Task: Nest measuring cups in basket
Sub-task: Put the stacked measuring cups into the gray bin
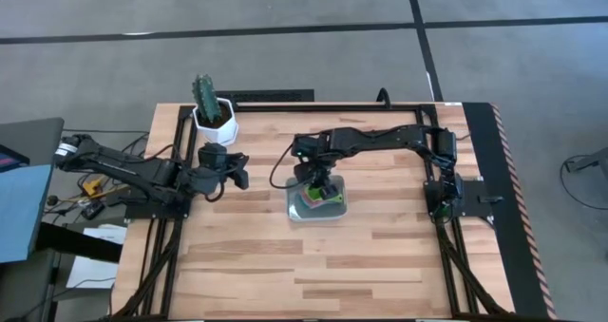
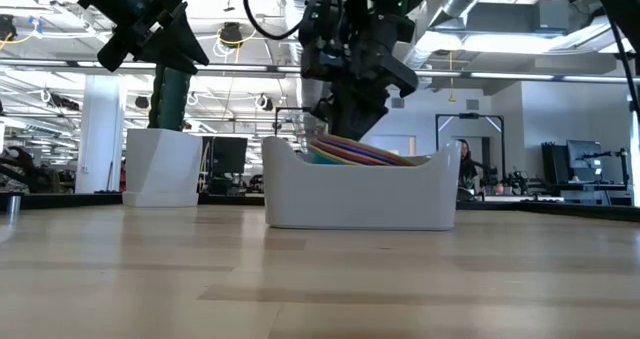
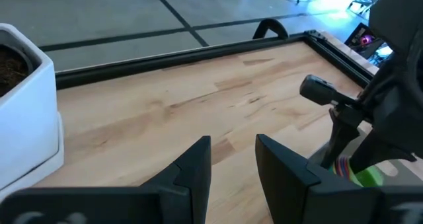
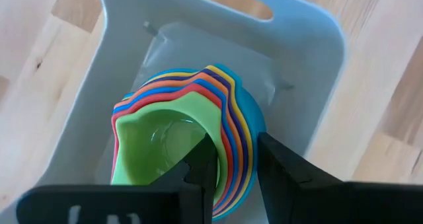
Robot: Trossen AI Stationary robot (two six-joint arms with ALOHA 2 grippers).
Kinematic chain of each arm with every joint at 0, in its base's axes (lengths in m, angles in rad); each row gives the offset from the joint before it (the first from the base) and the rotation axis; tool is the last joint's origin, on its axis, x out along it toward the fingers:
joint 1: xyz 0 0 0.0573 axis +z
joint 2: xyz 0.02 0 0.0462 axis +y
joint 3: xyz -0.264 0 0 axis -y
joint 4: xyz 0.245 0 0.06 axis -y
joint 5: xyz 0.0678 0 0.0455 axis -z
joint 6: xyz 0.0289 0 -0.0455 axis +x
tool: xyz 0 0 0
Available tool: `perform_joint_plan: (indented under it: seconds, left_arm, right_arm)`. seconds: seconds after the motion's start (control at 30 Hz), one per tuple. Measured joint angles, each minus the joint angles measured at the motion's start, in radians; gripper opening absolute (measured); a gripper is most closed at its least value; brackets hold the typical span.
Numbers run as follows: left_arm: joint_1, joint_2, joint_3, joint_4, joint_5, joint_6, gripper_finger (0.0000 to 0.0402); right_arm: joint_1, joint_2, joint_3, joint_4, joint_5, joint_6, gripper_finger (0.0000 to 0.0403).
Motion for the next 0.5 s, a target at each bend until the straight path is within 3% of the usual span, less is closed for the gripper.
perform_joint_plan:
  seconds: [0.27, 0.5]
  left_arm:
    - [0.000, 0.000, 0.000, 0.000, 0.000, 0.000, 0.0106]
    - [0.000, 0.000, 0.000, 0.000, 0.005, -0.001, 0.0106]
  right_arm:
    - [-0.007, 0.000, 0.000, -0.018, -0.001, 0.040, 0.0118]
    - [-0.016, -0.002, 0.000, -0.019, -0.005, 0.119, 0.0202]
